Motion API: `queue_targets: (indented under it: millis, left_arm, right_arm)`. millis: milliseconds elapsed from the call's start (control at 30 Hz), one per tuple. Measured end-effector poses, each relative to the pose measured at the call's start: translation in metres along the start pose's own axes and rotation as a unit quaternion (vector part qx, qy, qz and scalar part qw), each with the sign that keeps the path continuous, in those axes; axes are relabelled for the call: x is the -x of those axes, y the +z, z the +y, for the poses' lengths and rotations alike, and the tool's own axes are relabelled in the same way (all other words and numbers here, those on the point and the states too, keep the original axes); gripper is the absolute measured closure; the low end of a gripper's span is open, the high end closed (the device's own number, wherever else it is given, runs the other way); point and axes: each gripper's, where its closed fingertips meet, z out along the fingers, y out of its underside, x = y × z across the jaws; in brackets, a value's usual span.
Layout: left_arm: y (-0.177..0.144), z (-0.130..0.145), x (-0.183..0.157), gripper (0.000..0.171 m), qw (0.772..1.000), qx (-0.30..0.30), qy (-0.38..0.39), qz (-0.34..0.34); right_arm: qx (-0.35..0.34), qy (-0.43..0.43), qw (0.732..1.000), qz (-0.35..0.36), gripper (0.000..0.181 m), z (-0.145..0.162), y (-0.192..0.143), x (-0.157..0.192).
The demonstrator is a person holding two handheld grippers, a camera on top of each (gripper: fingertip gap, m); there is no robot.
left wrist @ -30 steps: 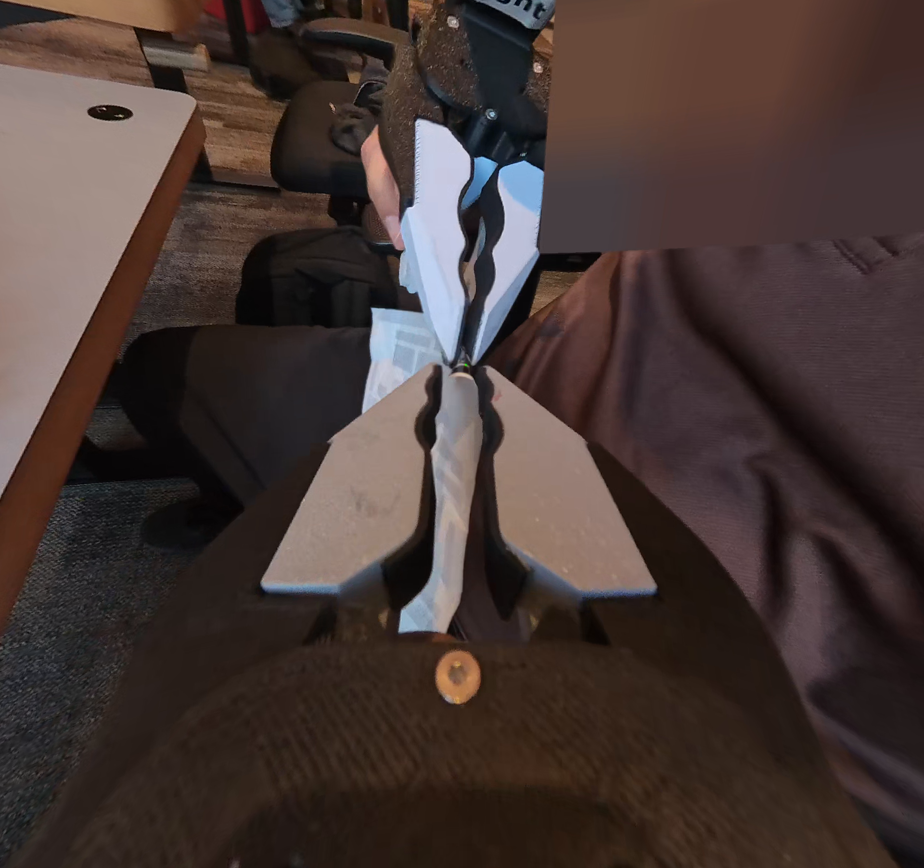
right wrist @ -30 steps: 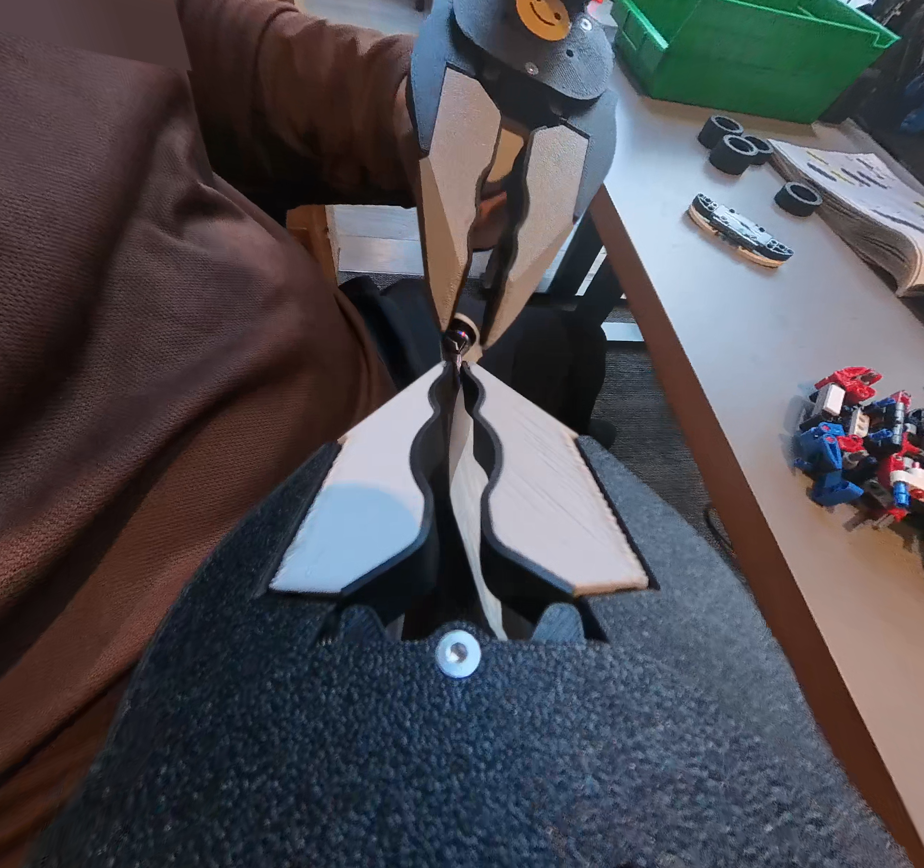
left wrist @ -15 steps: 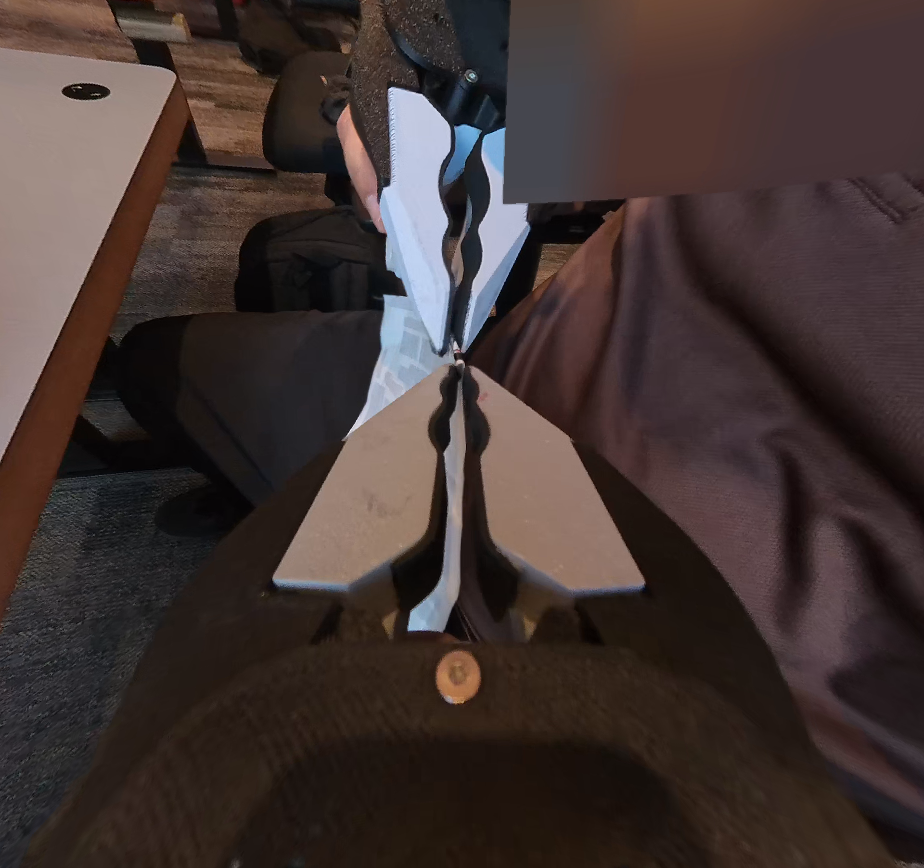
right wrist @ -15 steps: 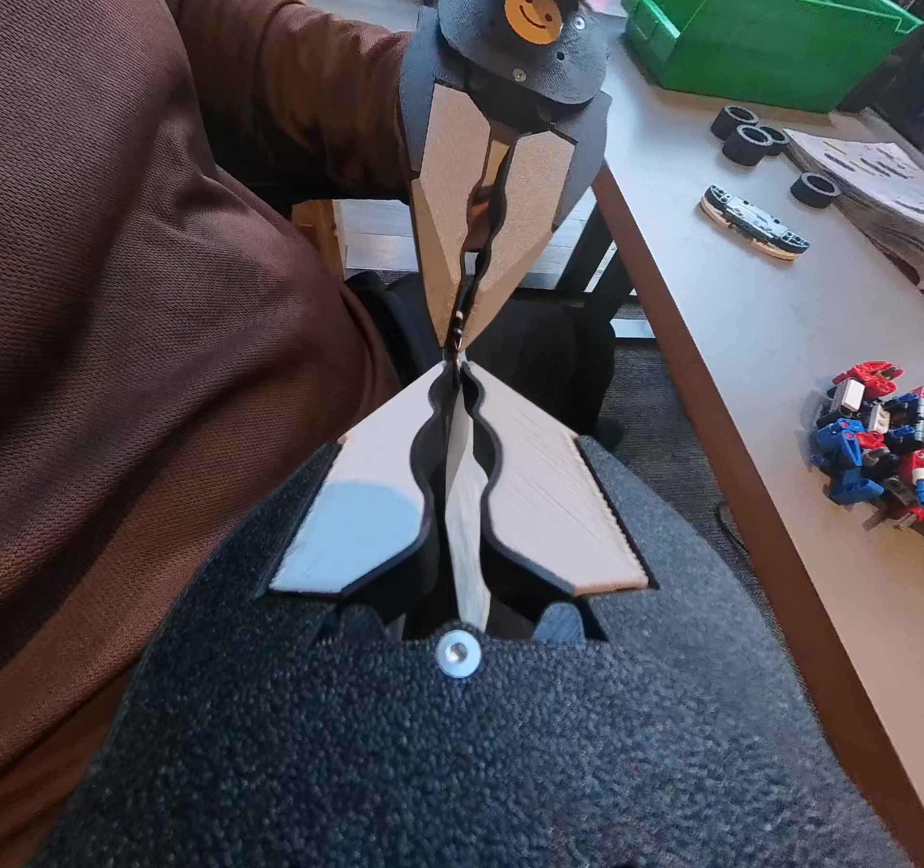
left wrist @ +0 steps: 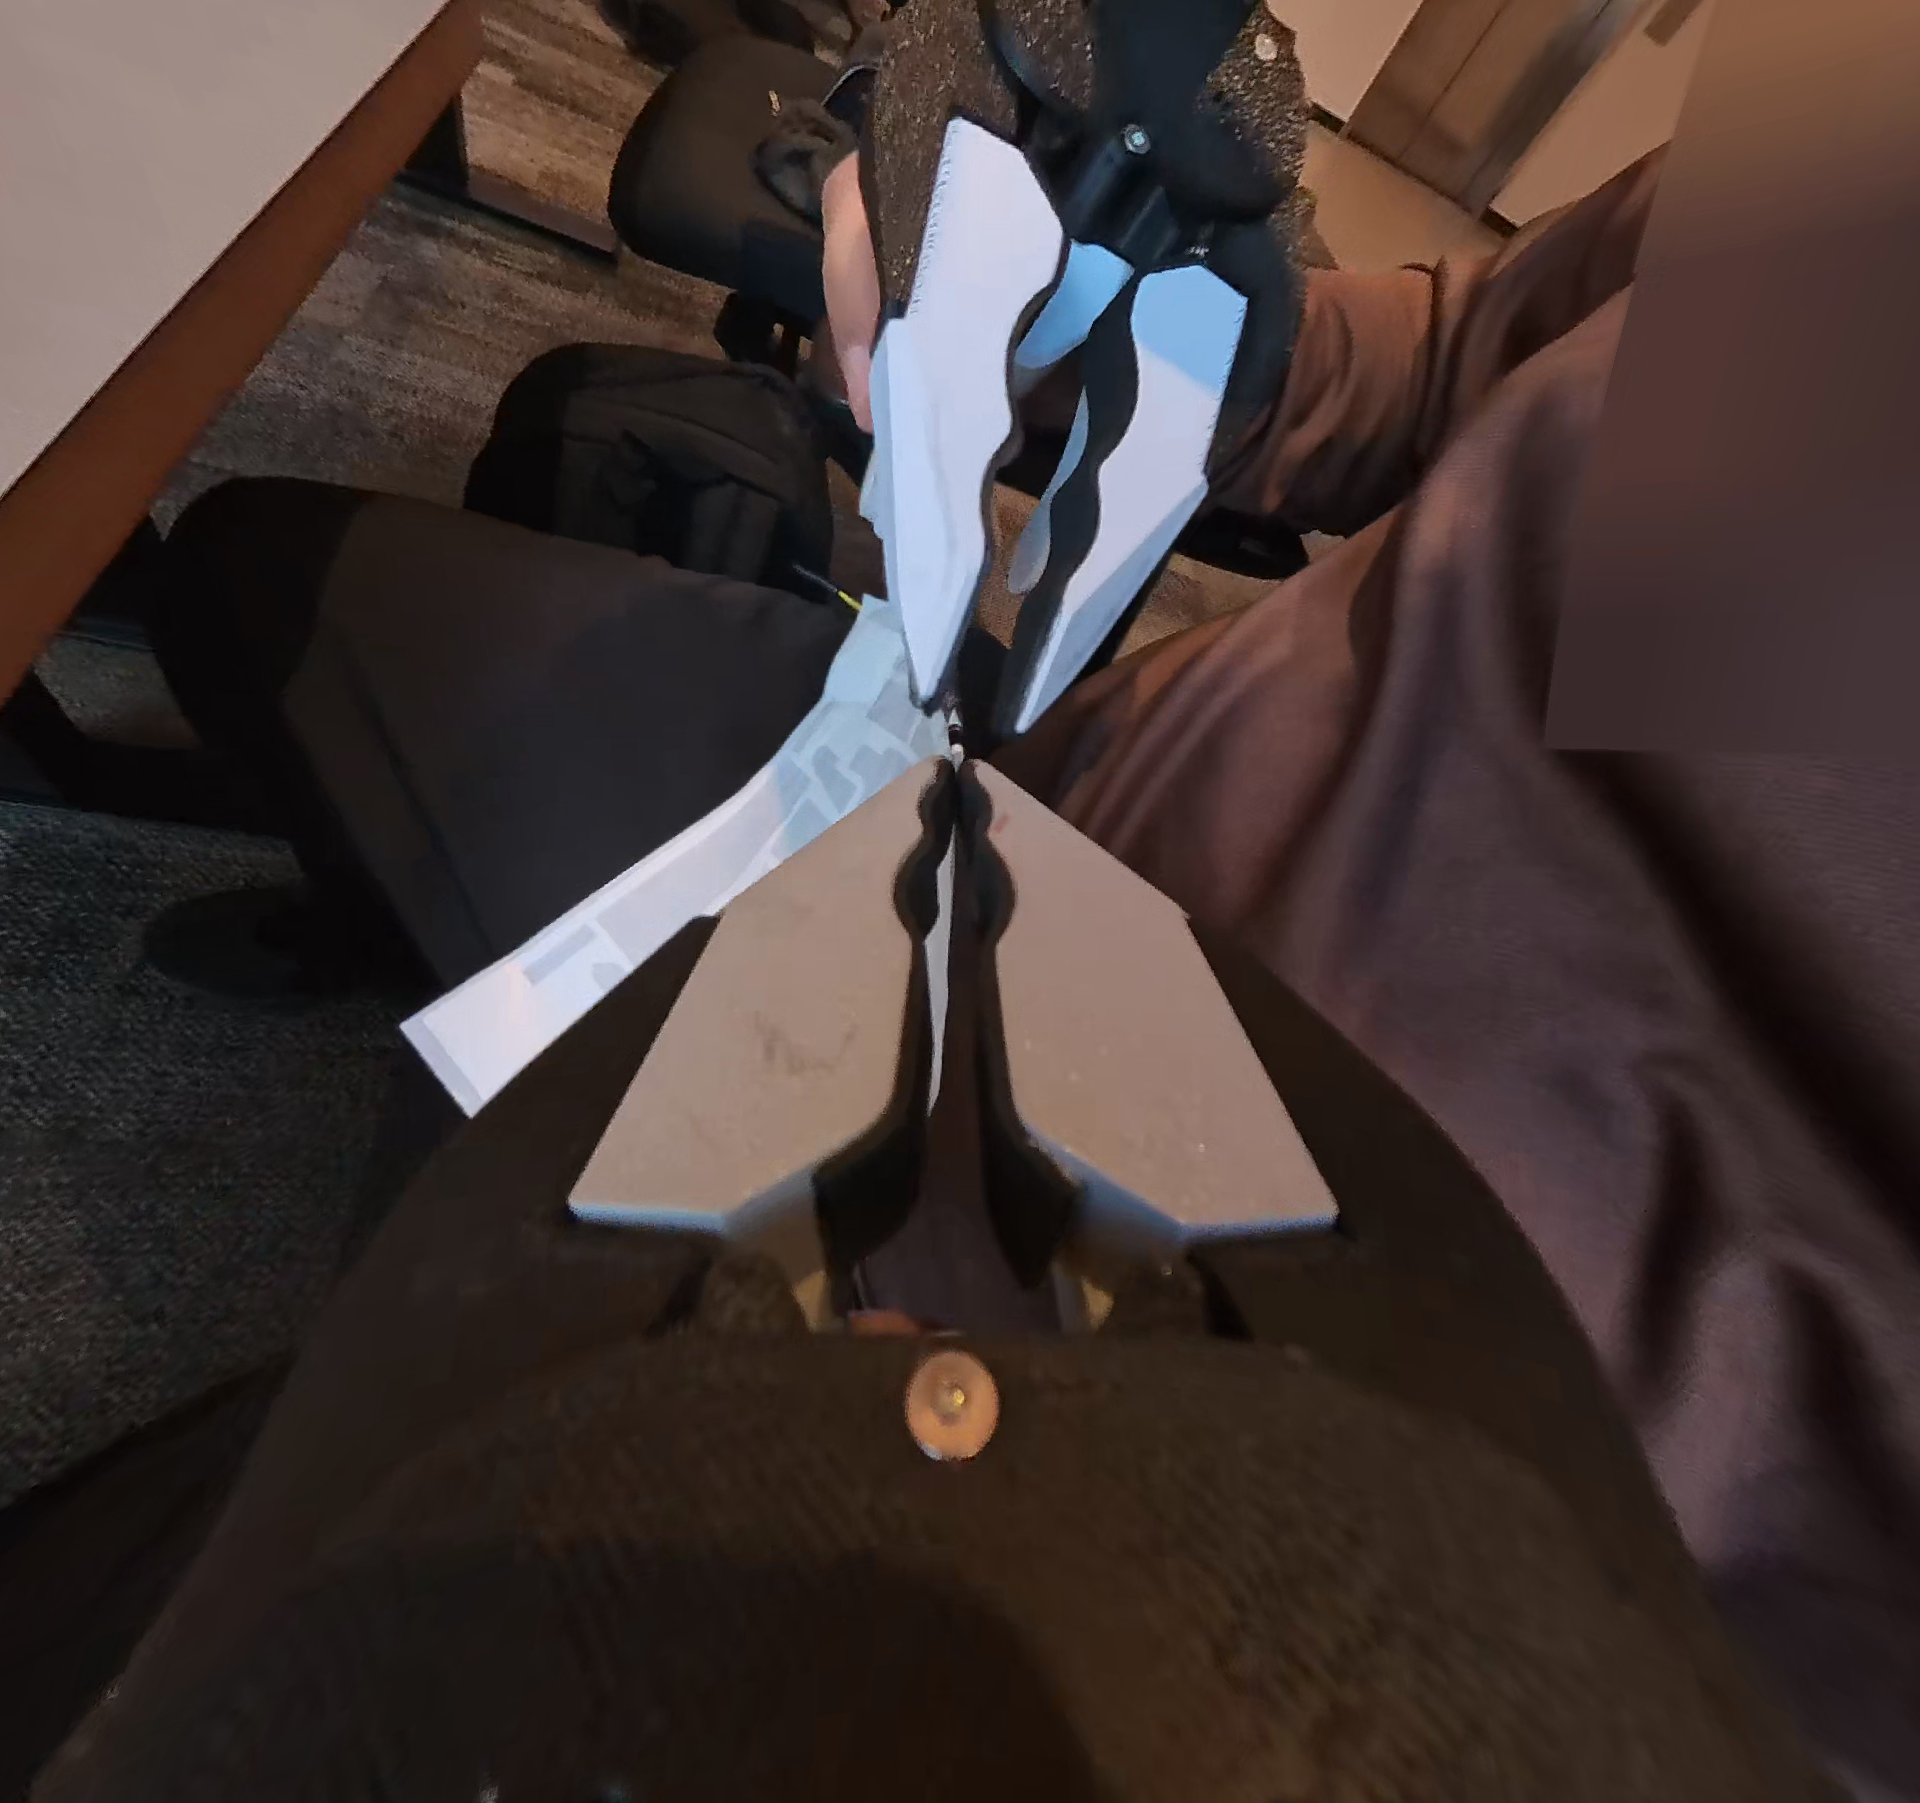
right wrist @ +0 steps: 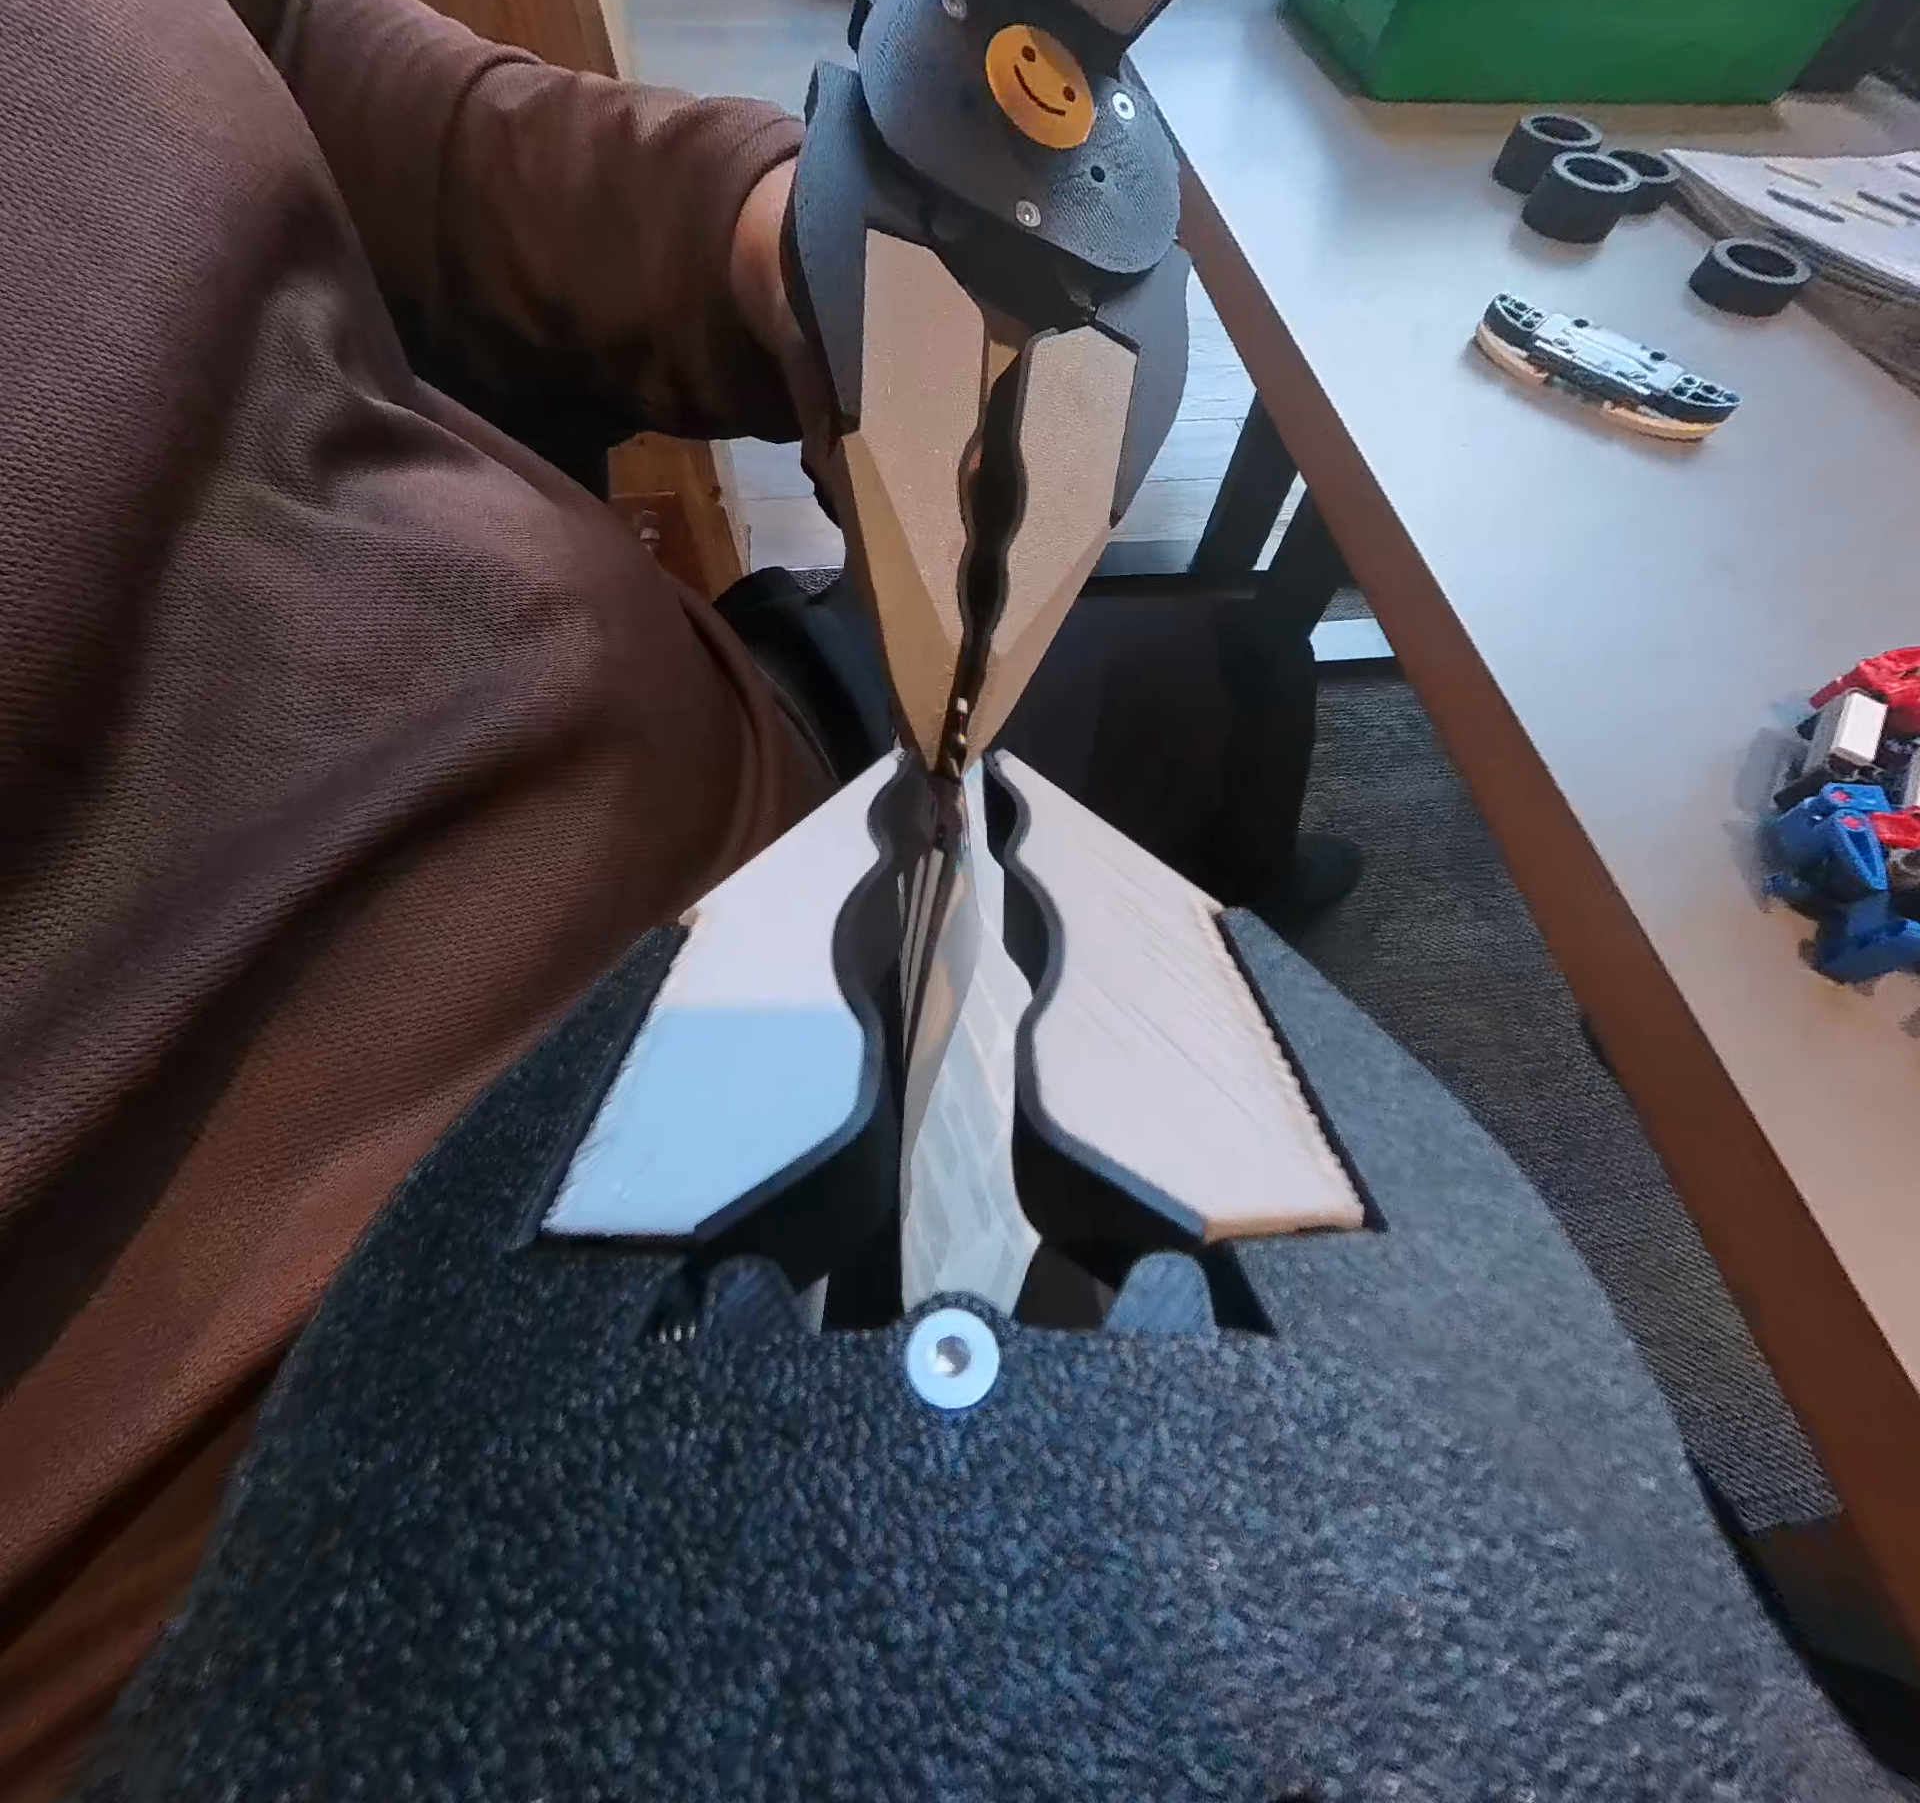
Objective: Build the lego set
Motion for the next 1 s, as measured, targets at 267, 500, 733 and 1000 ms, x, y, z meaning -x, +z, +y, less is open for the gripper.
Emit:
queue_targets:
  millis: [267, 500, 733, 1000]
  left_arm:
    - [0.0041, 0.0016, -0.0005, 0.171, 1.000, 0.006, -0.001, 0.005]
    - [0.0047, 0.0018, 0.0032, 0.171, 1.000, 0.001, -0.008, 0.003]
    - [0.0048, 0.0004, 0.0053, 0.171, 0.999, -0.018, -0.037, 0.011]
    - [0.0029, -0.0060, 0.0042, 0.171, 0.988, -0.080, -0.124, 0.053]
  right_arm:
    - [0.004, -0.007, 1.000, 0.005, 0.180, 0.0008, -0.0006, -0.0003]
    - [0.008, -0.019, 1.000, 0.009, 0.181, 0.0022, -0.0010, -0.0005]
    - [0.018, -0.052, 0.998, 0.036, 0.181, 0.0036, -0.0013, -0.0035]
    - [0.021, -0.079, 0.995, 0.061, 0.181, 0.0027, -0.0037, -0.0069]
